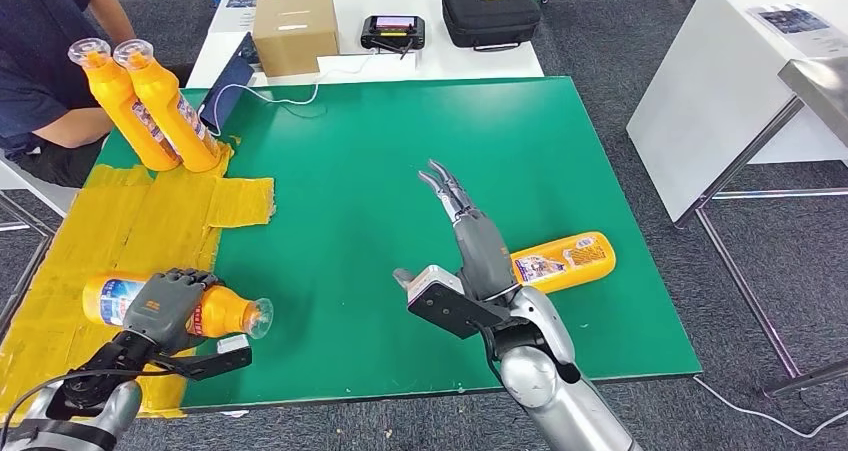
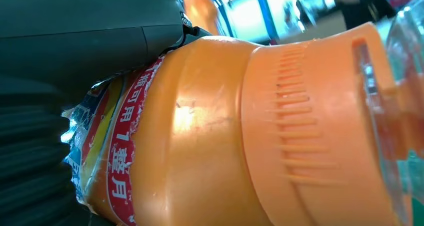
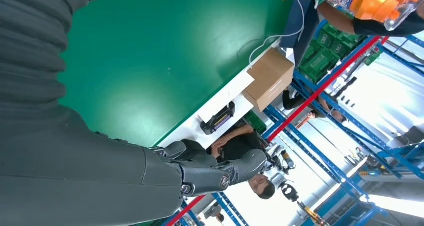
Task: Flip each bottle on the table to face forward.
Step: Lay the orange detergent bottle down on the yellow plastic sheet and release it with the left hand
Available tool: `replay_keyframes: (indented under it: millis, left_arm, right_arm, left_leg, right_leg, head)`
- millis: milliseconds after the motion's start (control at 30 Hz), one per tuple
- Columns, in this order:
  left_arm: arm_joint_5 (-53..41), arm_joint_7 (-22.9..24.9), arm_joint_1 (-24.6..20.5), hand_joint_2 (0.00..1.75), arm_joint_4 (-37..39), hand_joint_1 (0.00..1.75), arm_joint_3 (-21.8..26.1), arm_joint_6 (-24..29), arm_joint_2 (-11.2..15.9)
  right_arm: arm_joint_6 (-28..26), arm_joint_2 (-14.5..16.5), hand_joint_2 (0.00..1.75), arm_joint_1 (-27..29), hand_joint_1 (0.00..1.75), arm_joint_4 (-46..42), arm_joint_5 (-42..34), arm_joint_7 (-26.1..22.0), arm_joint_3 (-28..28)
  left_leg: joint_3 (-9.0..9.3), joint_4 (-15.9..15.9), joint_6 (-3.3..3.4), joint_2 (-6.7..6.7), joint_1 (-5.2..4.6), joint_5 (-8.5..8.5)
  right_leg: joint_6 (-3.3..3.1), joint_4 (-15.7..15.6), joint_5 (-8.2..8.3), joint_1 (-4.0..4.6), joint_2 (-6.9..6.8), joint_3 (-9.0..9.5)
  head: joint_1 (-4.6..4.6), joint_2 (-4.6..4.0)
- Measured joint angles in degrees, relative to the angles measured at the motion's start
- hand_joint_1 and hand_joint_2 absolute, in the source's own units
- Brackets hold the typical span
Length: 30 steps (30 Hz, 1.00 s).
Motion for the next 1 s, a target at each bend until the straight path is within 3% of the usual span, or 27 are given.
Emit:
replay_keyframes:
  millis: [233, 367, 600, 1000]
  left_arm:
    - [3.3, -2.4, -2.8, 1.75, 5.6, 1.71, -1.8, -1.0, 2.4]
    - [4.5, -3.0, -3.6, 0.0, 6.9, 0.0, -2.2, -1.4, 3.0]
    - [11.1, -6.2, -3.0, 0.0, 8.5, 0.0, -2.8, -1.5, 4.2]
    - [13.8, -6.8, -0.9, 0.0, 7.7, 0.0, -1.7, -0.6, 4.8]
  right_arm:
    - [0.2, 0.0, 1.75, 0.0, 0.0, 0.0, 0.0, 0.0, 0.3]
    - [0.2, 0.0, 1.75, 0.0, 0.0, 0.0, -0.1, -0.2, 0.3]
    - [0.3, 0.0, 1.75, -0.1, 0.0, 0.0, -0.5, -0.6, 0.7]
    - [0.4, 0.0, 1.75, -0.4, 0.0, 0.4, -0.8, -0.7, 1.7]
  left_leg:
    - [0.0, 0.0, -0.01, -0.03, 0.0, 0.01]
    - [0.01, 0.0, -0.01, -0.03, 0.0, 0.01]
    - [0.01, 0.0, -0.03, -0.03, 0.0, 0.03]
    - [0.01, 0.0, -0.03, -0.03, 0.01, 0.03]
  right_leg:
    - [0.0, 0.0, 0.0, 0.0, -0.03, 0.05]
    - [0.0, 0.0, 0.0, 0.0, -0.02, 0.06]
    - [0.0, 0.0, 0.0, 0.0, -0.02, 0.07]
    - [-0.01, 0.0, -0.01, 0.0, -0.02, 0.06]
  head:
    - [-0.01, 0.0]
    - [-0.01, 0.0]
    - [0.0, 0.0]
    - [-0.01, 0.0]
